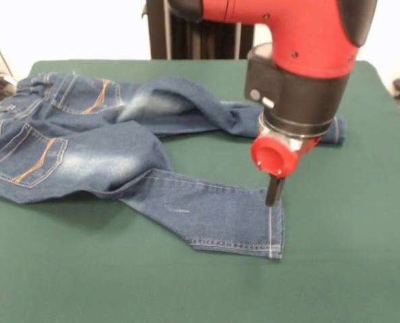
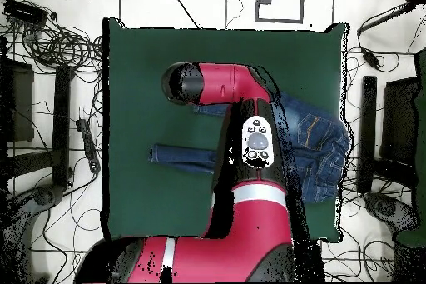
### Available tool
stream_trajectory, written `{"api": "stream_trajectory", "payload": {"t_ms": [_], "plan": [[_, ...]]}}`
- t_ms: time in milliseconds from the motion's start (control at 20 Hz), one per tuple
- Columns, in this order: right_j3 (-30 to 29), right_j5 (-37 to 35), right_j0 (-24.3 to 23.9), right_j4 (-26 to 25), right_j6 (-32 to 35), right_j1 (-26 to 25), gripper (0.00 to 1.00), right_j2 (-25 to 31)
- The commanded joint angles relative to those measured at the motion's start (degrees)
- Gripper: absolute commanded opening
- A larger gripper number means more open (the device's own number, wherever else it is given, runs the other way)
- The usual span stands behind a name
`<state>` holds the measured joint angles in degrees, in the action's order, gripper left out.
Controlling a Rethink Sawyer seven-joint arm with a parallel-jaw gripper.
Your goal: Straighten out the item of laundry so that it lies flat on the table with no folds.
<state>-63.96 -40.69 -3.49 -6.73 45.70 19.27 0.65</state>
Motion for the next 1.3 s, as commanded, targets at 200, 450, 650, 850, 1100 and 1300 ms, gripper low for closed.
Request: {"api": "stream_trajectory", "payload": {"t_ms": [200,450,650,850,1100,1300], "plan": [[0.8,-6.6,-1.0,-2.7,-4.0,-2.2,0.00,7.9],[2.8,-8.6,-1.9,-3.4,-3.6,-2.7,0.00,8.3],[5.8,-10.8,-2.3,-4.0,-4.1,-3.9,0.00,8.7],[7.5,-11.8,-2.9,-4.5,-5.0,-5.0,0.00,9.4],[0.4,-6.5,-3.3,-4.8,-2.1,-3.8,0.00,9.5],[-3.5,-2.9,-3.5,-5.0,0.8,-4.6,0.00,9.7]]}}
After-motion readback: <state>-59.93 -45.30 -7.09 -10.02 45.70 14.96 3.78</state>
